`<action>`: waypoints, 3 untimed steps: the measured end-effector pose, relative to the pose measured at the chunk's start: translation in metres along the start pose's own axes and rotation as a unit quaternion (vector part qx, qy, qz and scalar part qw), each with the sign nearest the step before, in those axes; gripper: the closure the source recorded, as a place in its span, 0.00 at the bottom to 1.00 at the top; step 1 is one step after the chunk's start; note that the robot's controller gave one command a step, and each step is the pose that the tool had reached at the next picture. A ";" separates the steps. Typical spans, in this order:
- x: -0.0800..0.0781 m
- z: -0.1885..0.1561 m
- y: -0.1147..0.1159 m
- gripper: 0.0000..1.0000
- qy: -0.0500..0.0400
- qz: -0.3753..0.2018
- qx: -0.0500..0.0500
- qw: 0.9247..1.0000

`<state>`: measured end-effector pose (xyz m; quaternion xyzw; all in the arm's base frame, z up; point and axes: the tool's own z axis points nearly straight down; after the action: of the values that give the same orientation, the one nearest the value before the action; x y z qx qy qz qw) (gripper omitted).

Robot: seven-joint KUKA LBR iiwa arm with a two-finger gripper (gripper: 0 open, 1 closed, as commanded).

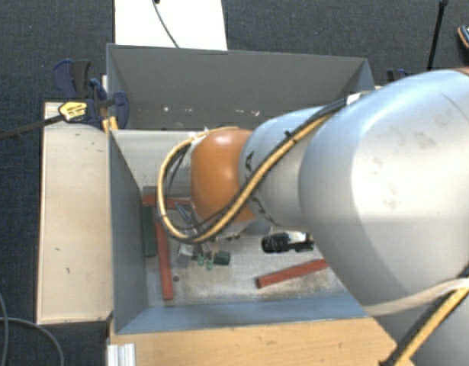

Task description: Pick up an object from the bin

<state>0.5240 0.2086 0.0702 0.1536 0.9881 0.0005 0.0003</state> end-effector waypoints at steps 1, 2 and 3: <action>0.000 0.000 0.000 0.00 0.000 0.000 0.000 1.000; -0.026 -0.004 0.030 0.00 -0.002 -0.199 -0.001 0.980; -0.053 0.000 -0.049 0.00 0.000 -0.170 0.002 0.985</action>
Offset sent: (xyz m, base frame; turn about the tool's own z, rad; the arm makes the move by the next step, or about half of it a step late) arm 0.0000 0.0000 0.0000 0.0000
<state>0.5596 0.1460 0.0703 -0.0166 0.9999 -0.0018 0.0004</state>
